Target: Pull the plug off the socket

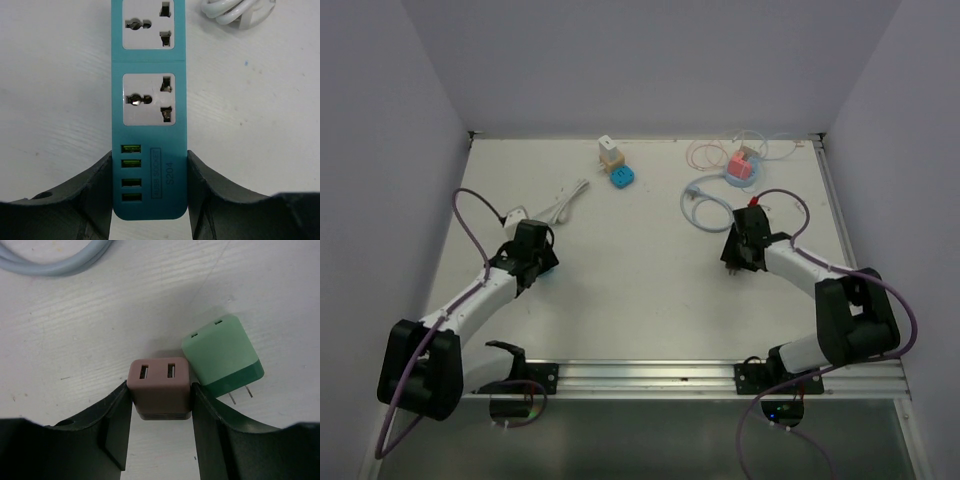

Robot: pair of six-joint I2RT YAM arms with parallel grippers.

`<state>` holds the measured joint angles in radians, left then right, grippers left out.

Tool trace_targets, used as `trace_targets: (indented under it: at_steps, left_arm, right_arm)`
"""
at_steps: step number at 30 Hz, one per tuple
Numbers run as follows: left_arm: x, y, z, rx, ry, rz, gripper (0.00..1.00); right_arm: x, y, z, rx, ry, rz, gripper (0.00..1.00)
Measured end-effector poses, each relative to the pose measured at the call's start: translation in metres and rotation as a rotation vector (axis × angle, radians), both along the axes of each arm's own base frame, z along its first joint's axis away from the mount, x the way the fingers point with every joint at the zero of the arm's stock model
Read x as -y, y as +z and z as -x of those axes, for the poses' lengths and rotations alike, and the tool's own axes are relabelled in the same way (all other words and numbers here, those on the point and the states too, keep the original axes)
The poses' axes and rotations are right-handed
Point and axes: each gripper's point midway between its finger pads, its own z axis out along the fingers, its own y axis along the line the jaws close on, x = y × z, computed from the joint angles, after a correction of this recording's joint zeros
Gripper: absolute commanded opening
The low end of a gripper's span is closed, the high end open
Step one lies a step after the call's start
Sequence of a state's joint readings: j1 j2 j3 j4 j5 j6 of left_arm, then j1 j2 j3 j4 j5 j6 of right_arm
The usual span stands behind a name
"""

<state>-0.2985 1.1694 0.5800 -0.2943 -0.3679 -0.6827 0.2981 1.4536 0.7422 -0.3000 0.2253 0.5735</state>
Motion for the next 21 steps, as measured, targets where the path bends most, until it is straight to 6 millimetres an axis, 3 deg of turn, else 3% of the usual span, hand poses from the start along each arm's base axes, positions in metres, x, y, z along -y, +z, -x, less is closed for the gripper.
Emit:
trace_targets:
  at_steps: [1, 5, 11, 15, 21]
  left_arm:
    - [-0.008, -0.001, 0.000, -0.001, 0.041, 0.003, 0.00]
    - [-0.035, -0.001, -0.001, 0.005, 0.173, 0.016, 0.00]
    - [-0.050, 0.009, -0.016, 0.016, 0.266, 0.022, 0.08]
    - [-0.060, 0.006, -0.041, -0.006, 0.316, 0.016, 0.13]
    - [-0.075, -0.015, -0.070, -0.062, 0.363, 0.002, 0.38]
  right_arm:
    - [0.003, 0.000, -0.001, -0.002, -0.015, -0.010, 0.32]
    - [0.011, 0.000, -0.003, -0.005, -0.050, -0.036, 0.51]
    - [0.007, 0.002, 0.000, -0.002, -0.034, -0.061, 0.79]
    - [0.006, 0.009, 0.000, 0.025, -0.027, -0.072, 0.86]
    - [0.005, 0.030, 0.001, 0.097, -0.016, -0.091, 0.89]
